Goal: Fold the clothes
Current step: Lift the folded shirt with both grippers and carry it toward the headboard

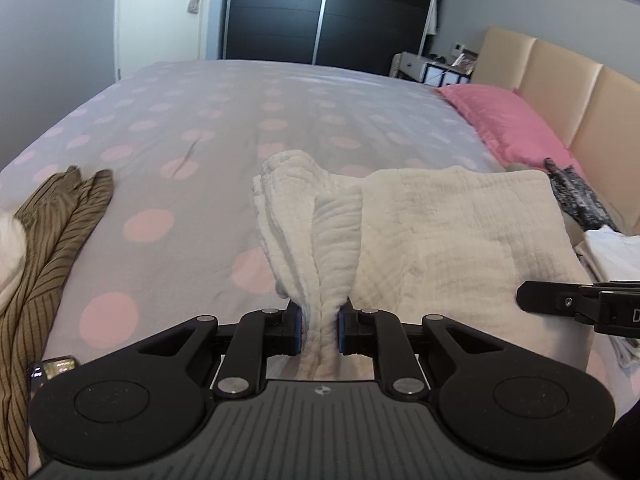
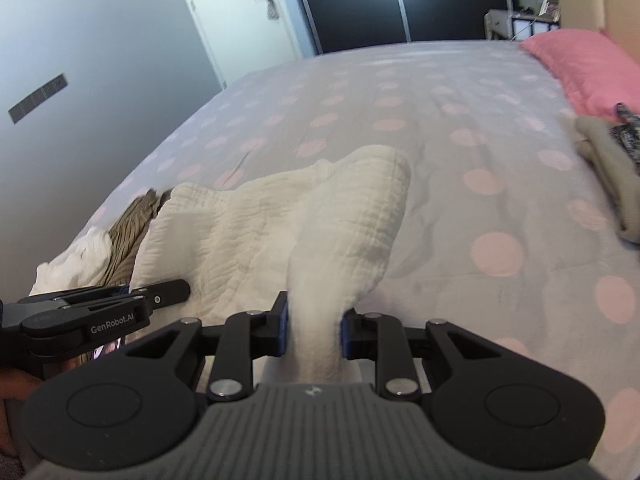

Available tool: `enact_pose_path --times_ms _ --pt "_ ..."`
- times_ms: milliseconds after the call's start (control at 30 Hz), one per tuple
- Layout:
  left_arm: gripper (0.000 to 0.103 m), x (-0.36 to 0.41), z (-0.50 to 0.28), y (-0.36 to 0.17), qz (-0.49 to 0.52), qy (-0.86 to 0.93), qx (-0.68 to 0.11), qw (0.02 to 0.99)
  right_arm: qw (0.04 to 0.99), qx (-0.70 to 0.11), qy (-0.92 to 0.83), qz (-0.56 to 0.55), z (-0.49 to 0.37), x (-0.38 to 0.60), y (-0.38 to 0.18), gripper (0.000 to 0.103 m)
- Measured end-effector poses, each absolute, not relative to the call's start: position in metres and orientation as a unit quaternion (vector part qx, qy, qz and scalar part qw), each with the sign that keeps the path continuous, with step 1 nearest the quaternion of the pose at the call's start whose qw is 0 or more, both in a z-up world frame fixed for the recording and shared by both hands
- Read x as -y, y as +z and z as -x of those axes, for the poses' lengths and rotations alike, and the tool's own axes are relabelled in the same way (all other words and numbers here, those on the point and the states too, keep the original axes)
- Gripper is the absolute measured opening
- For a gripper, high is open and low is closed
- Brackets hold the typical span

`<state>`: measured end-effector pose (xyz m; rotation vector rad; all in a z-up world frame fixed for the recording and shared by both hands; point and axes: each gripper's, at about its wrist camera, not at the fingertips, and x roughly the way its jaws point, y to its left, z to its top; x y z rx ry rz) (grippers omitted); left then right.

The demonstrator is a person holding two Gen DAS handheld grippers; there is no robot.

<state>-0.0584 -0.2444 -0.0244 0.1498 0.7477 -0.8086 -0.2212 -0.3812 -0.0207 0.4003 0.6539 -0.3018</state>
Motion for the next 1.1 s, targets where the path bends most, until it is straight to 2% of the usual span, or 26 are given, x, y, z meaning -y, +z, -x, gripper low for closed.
enact_pose_path --times_ms 700,1100 --pt "0.013 0.362 0.141 0.026 -0.104 -0.527 -0.279 0.796 0.904 -0.219 -0.312 -0.193 0.358 0.418 0.029 0.026" --pt "0.013 0.489 0.188 0.066 -0.144 -0.643 -0.223 0.718 0.862 -0.146 -0.423 -0.238 0.437 0.489 0.056 0.026"
